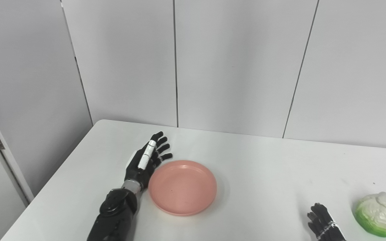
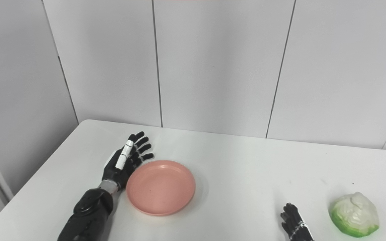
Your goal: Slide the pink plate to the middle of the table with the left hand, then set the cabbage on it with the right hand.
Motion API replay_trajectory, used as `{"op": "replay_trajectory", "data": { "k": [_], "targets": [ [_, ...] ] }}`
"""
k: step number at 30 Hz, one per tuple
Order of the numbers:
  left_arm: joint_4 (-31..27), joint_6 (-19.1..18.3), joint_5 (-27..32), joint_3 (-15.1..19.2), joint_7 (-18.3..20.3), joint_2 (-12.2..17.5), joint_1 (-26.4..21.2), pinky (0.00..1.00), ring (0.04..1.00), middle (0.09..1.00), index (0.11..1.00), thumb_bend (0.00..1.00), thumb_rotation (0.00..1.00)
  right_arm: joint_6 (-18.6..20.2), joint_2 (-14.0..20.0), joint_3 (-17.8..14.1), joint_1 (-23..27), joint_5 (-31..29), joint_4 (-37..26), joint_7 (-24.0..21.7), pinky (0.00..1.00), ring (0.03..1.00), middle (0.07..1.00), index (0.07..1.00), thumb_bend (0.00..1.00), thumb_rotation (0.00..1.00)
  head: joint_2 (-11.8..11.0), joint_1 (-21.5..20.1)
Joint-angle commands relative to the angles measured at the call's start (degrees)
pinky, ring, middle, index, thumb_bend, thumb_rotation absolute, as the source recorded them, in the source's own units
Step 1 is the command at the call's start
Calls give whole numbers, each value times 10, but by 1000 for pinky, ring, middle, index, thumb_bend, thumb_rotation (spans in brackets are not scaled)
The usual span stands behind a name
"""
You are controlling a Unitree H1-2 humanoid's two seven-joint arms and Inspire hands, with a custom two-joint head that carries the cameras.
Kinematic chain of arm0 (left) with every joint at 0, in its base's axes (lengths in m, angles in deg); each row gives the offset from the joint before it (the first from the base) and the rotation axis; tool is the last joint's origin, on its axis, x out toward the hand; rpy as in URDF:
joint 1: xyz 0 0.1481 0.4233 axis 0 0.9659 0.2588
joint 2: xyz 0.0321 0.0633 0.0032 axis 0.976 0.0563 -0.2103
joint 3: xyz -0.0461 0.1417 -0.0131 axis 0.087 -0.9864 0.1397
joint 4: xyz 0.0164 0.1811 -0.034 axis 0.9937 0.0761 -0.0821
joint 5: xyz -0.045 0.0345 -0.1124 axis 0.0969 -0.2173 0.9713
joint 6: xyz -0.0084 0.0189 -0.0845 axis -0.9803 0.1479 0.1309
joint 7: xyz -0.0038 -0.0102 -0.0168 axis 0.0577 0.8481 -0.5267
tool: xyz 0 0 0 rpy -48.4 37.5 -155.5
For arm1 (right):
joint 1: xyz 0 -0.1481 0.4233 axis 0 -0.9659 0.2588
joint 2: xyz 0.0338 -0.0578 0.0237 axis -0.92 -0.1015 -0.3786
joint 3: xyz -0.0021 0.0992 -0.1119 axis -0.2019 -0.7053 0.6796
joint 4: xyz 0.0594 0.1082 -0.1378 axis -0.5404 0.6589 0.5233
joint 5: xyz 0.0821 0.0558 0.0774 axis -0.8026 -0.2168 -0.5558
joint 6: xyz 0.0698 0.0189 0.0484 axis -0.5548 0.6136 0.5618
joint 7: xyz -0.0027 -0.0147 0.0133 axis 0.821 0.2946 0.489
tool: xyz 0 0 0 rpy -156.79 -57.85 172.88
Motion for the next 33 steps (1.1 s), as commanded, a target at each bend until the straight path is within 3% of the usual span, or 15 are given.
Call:
{"op": "replay_trajectory", "data": {
  "k": [1,8,11,17,23,28,33],
  "targets": [
    [36,-17,-11,-13,-10,-36,7,747,878,900,865,866,736,-12,-14,11,-71,4,-19,5,914,903,911,878,867,938,4,-4],
    [69,-12,-15,-19,-24,-73,7,746,873,894,841,879,725,-1,-17,26,-71,17,-36,15,900,895,898,868,859,914,38,-38],
    [51,-29,-13,-19,-30,-79,14,735,873,889,838,876,717,11,-23,35,-73,26,-53,23,898,891,896,864,859,901,66,-65],
    [10,-68,-12,-23,-36,-89,29,722,875,894,861,886,730,33,-30,58,-74,46,-77,40,894,894,906,874,840,898,83,-94],
    [-5,-82,-16,-30,-27,-84,36,705,879,909,865,899,750,41,-38,79,-71,69,-81,60,896,903,916,886,812,893,85,-136],
    [-4,-81,-8,-29,-8,-68,42,768,903,922,881,891,766,37,-36,96,-62,156,-92,90,862,899,917,891,762,918,80,-168],
    [9,-72,-11,-27,4,-48,44,770,910,936,906,897,776,99,-42,89,-42,220,-164,106,814,868,928,919,712,931,61,-196]
  ]
}}
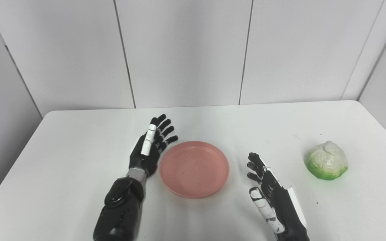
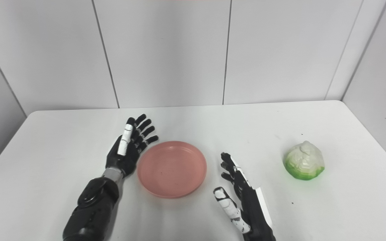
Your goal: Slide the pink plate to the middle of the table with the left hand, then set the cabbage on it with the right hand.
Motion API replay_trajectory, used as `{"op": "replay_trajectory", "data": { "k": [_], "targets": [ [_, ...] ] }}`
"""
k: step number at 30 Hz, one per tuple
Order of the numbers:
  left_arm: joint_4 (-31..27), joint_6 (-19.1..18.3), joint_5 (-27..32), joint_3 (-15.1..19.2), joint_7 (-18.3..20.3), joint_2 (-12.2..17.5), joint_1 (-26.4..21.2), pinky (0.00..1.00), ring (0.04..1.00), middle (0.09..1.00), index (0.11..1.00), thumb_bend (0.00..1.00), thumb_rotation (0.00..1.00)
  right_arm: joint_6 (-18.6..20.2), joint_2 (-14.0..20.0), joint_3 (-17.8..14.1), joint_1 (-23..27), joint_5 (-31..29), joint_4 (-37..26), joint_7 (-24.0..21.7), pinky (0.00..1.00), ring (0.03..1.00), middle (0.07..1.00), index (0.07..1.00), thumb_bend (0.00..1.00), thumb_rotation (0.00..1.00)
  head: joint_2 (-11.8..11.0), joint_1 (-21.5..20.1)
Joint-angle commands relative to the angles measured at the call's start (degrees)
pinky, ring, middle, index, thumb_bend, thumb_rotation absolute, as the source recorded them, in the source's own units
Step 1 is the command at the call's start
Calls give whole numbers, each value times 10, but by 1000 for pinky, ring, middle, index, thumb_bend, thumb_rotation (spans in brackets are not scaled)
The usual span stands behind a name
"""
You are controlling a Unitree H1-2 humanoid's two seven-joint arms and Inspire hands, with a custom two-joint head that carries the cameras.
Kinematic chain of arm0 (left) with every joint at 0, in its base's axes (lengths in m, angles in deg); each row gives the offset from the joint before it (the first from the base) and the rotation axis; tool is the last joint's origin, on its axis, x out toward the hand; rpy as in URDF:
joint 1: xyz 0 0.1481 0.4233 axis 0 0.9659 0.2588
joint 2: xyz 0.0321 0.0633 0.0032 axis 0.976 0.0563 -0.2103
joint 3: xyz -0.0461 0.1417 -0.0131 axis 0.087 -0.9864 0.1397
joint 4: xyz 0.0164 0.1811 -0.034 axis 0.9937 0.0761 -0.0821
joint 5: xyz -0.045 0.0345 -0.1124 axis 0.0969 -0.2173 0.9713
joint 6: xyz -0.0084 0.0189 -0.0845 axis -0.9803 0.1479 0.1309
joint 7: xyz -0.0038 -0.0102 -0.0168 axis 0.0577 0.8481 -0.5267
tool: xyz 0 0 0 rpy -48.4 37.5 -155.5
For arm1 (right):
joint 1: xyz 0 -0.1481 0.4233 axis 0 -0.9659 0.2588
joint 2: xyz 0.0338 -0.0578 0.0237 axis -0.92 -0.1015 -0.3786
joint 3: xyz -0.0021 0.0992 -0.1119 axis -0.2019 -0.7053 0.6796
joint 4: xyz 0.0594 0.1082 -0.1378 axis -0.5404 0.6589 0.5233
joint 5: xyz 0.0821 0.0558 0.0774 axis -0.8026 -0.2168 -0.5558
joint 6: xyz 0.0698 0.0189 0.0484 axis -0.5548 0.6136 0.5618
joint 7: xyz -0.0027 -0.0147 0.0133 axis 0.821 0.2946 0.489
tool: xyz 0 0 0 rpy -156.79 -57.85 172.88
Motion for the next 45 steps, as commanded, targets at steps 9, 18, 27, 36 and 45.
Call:
{"op": "replay_trajectory", "data": {
  "k": [9,18,27,36,45],
  "targets": [
    [110,-7,-9,-4,33,47,25,815,928,944,932,862,766,165,49,-73,56,51,-166,-46,746,841,891,936,816,1000,-35,-54],
    [151,30,-9,-5,50,35,2,797,918,919,929,872,761,284,215,-175,194,154,-210,-255,691,828,898,904,966,917,-59,-64],
    [139,20,-4,0,50,25,5,810,921,921,929,884,766,283,326,-208,281,268,-135,-406,586,730,814,847,972,853,-68,-58],
    [138,22,-10,-4,55,28,15,789,919,919,943,852,785,283,393,-150,343,377,-28,-483,620,820,878,855,1000,740,-69,-59],
    [141,20,-9,-5,54,28,14,794,914,903,937,839,735,249,419,-50,376,395,107,-471,638,827,878,846,1000,461,-58,-56]
  ]
}}
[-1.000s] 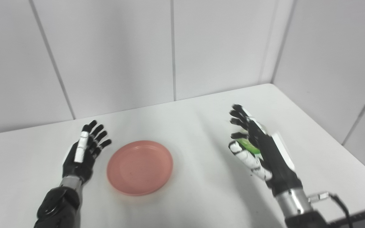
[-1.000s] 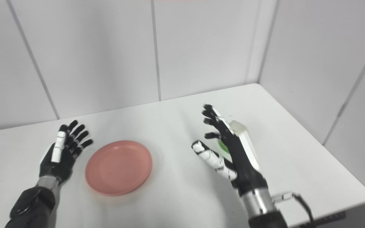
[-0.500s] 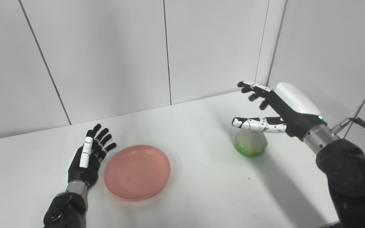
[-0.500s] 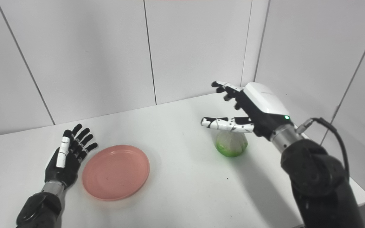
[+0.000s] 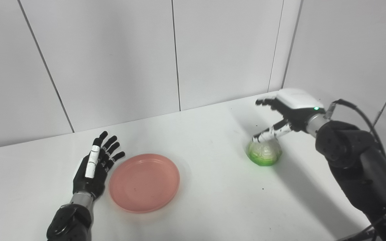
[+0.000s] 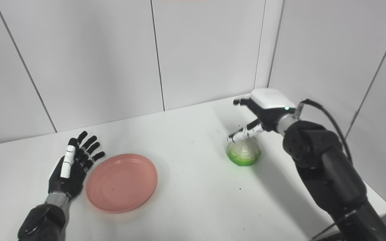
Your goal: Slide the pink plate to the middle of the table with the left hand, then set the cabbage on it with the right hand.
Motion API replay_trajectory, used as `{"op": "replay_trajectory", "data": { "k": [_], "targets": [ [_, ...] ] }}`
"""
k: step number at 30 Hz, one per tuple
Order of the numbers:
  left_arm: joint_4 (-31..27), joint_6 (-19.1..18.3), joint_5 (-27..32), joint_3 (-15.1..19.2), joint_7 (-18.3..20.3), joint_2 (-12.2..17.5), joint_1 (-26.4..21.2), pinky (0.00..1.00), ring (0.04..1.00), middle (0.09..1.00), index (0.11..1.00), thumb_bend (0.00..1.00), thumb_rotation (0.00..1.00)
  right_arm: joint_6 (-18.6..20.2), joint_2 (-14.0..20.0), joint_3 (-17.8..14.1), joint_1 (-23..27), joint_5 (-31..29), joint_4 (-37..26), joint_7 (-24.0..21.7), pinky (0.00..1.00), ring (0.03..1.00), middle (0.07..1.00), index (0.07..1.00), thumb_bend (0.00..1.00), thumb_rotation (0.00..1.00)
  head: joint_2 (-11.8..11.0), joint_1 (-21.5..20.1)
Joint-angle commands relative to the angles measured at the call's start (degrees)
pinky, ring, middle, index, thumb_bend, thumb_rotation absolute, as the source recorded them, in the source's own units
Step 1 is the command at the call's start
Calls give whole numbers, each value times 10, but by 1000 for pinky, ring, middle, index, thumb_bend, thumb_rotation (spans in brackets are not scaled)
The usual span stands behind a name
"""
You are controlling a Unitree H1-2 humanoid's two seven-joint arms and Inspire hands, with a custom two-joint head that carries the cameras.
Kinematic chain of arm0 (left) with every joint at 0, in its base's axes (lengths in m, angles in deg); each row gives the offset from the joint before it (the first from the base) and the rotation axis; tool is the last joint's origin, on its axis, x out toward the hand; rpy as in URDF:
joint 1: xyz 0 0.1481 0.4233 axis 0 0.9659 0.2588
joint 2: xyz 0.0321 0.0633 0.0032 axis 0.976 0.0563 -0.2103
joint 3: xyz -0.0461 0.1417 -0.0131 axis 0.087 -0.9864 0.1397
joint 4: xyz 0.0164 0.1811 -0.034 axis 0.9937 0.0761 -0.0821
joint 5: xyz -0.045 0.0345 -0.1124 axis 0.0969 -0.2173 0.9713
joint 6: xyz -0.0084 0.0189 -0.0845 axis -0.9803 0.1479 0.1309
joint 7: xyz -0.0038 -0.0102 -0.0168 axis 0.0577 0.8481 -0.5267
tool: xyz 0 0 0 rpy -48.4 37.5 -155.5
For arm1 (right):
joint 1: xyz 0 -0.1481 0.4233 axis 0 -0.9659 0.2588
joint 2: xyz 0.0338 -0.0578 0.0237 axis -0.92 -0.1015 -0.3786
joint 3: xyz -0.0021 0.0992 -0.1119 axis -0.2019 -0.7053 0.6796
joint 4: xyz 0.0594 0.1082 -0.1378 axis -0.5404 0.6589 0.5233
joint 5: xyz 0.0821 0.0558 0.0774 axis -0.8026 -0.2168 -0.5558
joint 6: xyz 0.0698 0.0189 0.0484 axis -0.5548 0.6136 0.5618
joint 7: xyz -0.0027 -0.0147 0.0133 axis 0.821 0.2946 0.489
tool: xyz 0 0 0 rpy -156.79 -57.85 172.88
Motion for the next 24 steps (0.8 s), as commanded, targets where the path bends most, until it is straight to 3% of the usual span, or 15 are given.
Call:
{"op": "replay_trajectory", "data": {
  "k": [1,9,15,24],
  "targets": [
    [37,-50,-10,-6,-7,-5,40,795,914,902,937,840,734,-11,27,13,39,10,17,-7,642,830,878,846,1000,461,3,1],
    [29,-51,-14,-10,-11,-6,44,766,910,898,938,849,732,-12,34,60,53,7,93,-6,669,846,883,837,1000,476,11,4],
    [29,-49,-14,-12,-11,-5,45,758,912,893,940,869,752,-14,30,81,47,3,127,11,669,859,889,838,1000,453,17,8],
    [23,-57,-14,-13,-12,-1,45,733,897,891,931,869,743,-17,30,99,40,-21,163,25,763,899,930,845,1000,463,26,10]
  ]
}}
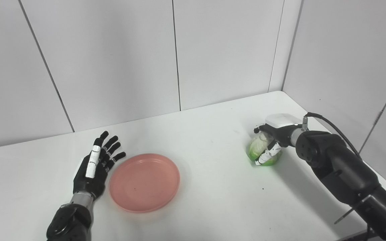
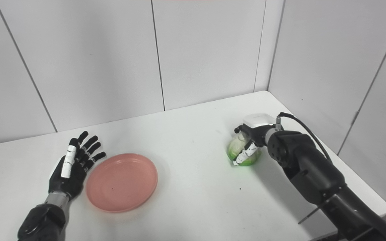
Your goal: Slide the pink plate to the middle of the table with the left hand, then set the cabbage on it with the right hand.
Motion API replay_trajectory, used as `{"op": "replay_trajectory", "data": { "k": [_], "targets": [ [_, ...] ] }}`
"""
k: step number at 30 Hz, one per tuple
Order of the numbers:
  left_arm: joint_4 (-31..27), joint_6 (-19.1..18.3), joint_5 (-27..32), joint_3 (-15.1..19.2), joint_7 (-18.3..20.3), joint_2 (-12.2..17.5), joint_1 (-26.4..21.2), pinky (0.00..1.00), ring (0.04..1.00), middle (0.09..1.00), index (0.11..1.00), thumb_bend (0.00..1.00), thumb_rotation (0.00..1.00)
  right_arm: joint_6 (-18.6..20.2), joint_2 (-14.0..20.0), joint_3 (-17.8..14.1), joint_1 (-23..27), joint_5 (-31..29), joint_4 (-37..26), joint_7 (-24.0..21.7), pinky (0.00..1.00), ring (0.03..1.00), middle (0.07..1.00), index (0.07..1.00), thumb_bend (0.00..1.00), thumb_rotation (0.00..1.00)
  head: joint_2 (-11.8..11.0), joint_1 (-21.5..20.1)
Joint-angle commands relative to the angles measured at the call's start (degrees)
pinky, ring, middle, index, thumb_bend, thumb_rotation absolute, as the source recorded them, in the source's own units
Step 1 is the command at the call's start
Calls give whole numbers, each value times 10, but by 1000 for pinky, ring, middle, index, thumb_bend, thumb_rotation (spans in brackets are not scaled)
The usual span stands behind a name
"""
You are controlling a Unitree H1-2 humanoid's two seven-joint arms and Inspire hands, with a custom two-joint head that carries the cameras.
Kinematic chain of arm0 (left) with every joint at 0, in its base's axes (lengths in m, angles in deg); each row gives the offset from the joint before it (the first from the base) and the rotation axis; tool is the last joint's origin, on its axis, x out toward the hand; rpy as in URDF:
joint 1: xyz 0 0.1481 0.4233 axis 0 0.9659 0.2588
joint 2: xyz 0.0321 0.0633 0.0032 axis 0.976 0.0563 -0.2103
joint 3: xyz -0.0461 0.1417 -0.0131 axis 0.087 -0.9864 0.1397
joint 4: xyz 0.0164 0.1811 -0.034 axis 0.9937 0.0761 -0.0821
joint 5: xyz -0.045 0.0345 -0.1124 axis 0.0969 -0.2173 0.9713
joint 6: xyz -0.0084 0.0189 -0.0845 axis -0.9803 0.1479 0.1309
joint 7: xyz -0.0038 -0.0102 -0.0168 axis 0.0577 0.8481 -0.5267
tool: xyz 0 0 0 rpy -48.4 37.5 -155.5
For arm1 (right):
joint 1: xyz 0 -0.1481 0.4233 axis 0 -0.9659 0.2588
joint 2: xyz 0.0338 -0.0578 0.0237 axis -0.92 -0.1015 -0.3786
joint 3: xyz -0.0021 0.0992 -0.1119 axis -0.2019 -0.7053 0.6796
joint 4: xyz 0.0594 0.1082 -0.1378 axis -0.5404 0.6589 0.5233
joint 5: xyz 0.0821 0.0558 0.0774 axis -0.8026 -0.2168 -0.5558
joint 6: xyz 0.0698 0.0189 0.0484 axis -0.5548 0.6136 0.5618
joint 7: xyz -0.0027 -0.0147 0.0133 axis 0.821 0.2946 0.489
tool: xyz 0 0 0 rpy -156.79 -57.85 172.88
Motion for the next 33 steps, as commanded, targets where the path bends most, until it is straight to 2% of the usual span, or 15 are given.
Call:
{"op": "replay_trajectory", "data": {
  "k": [1,3,5,6,8,9,11,12,13,15,19,25,33],
  "targets": [
    [31,-57,-12,-6,-11,-2,40,733,897,891,931,869,743,-6,13,4,7,-13,8,-8,762,900,931,845,1000,463,0,1],
    [31,-59,-10,-5,-9,-2,40,762,900,889,932,860,737,-6,12,3,5,-23,10,-6,704,892,934,835,1000,434,4,1],
    [28,-61,-11,-6,-10,-3,40,782,904,890,928,858,732,-9,9,2,0,-33,10,2,652,841,902,818,1000,367,6,4],
    [26,-62,-11,-6,-11,-3,40,787,902,887,927,857,732,-12,9,2,-3,-38,11,6,608,773,856,806,995,315,6,4],
    [25,-61,-13,-7,-13,-4,40,768,895,881,922,866,727,-14,9,8,-7,-40,12,12,530,622,707,776,917,161,6,4],
    [24,-62,-13,-7,-13,-4,39,767,895,880,922,866,728,-18,10,11,-8,-42,13,16,523,611,695,773,911,150,10,6],
    [25,-61,-15,-9,-14,-3,39,768,894,884,923,867,731,-24,12,18,-9,-44,15,18,437,508,587,704,865,55,11,7],
    [26,-60,-16,-10,-14,-3,38,763,894,886,923,874,735,-24,14,22,-9,-46,13,14,382,453,536,676,721,28,11,7],
    [27,-61,-15,-10,-15,-2,37,762,895,888,925,881,736,-24,16,27,-9,-47,13,8,345,430,532,586,621,14,12,8],
    [26,-63,-15,-10,-16,-1,37,767,899,891,926,895,732,-23,22,37,-6,-46,16,-2,305,383,504,560,527,2,12,8],
    [20,-67,-14,-10,-20,0,37,761,895,889,918,892,724,-23,30,46,-3,-53,17,-8,308,378,500,544,511,0,15,10],
    [15,-72,-14,-10,-22,1,35,745,888,878,915,877,721,-26,35,41,2,-72,19,-2,294,387,516,525,512,0,19,15],
    [18,-74,-15,-10,-28,-4,33,702,864,871,909,884,710,-26,43,29,22,-90,-33,-2,324,387,502,546,510,0,20,28]
  ]
}}
